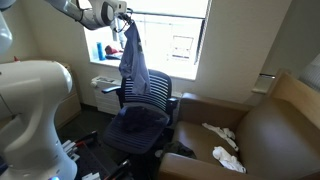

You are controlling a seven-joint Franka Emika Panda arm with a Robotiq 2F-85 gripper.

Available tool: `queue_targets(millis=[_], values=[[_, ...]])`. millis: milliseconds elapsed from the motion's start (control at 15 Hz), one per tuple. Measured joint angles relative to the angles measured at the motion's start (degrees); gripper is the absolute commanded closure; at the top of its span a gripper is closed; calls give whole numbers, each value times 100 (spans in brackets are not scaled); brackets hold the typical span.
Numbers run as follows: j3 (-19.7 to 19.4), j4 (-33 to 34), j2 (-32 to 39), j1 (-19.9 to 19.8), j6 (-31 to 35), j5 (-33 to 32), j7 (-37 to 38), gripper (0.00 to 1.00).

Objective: Hang the blue shirt on the back of the chair

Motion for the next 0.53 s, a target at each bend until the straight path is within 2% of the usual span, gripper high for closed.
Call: queue_targets(millis=[267,533], values=[[149,1068,349,-694,300,100,467,100],[455,2287,966,-1782,442,327,1214,99]])
